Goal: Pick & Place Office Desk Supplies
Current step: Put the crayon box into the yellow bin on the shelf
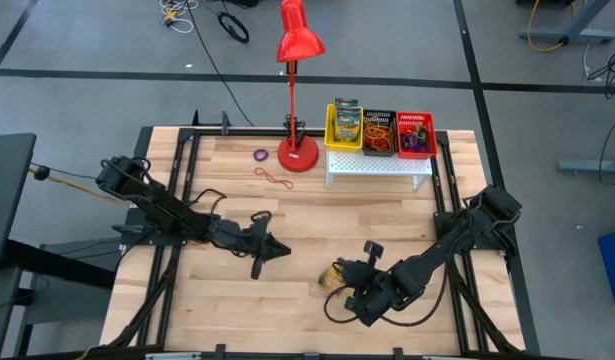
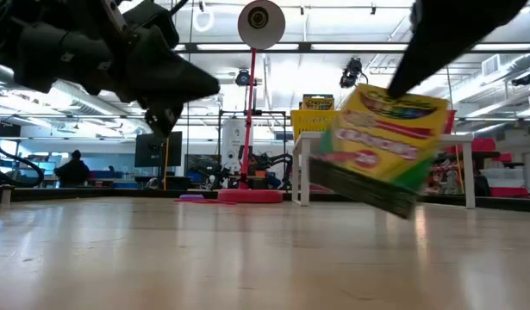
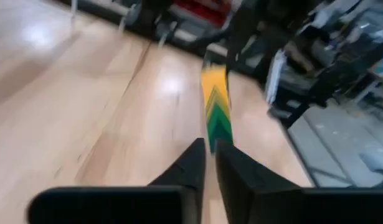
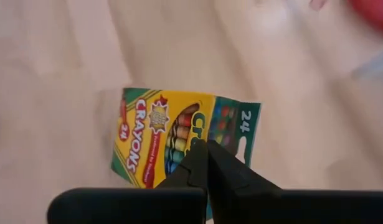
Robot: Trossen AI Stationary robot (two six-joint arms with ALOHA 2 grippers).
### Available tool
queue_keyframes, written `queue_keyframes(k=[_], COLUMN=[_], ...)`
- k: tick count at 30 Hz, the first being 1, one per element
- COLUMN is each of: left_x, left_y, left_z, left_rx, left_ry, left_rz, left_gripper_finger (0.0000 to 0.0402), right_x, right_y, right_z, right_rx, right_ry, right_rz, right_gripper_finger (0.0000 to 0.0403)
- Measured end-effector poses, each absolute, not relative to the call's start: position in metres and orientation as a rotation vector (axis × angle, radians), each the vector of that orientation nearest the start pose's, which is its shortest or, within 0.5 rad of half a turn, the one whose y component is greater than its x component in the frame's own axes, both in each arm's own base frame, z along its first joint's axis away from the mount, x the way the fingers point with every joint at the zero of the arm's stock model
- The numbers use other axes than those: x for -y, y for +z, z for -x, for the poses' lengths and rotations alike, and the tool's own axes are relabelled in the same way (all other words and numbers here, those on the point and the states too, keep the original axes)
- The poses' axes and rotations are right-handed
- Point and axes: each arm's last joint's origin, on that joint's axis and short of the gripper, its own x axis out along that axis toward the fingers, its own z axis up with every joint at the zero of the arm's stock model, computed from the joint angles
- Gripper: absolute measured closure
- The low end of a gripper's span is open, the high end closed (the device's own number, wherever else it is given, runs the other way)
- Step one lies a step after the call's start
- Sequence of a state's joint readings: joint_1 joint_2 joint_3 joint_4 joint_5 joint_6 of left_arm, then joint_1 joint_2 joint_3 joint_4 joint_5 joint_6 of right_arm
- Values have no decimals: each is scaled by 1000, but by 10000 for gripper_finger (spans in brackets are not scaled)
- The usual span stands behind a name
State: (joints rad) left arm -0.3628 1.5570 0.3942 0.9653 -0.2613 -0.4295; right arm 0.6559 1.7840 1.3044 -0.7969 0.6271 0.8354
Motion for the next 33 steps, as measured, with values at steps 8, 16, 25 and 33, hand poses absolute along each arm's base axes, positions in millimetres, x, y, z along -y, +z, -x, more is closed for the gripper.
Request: queue_keyframes(k=[8,16,25,33], left_x=[105,121,115,121], left_y=[131,117,117,112], left_z=[-258,-301,-336,-355], left_rx=[-259,-231,-194,-197], left_ry=[31,73,111,73], left_rz=[384,375,334,267], left_gripper_finger=[264,143,93,141], right_x=[-188,-184,-187,-190], right_y=[211,208,210,213], right_z=[-293,-302,-305,-308], right_rx=[-889,-872,-832,-774], right_ry=[-398,-384,-371,-383], right_rz=[267,423,440,447], right_gripper_finger=[402,403,403,403])
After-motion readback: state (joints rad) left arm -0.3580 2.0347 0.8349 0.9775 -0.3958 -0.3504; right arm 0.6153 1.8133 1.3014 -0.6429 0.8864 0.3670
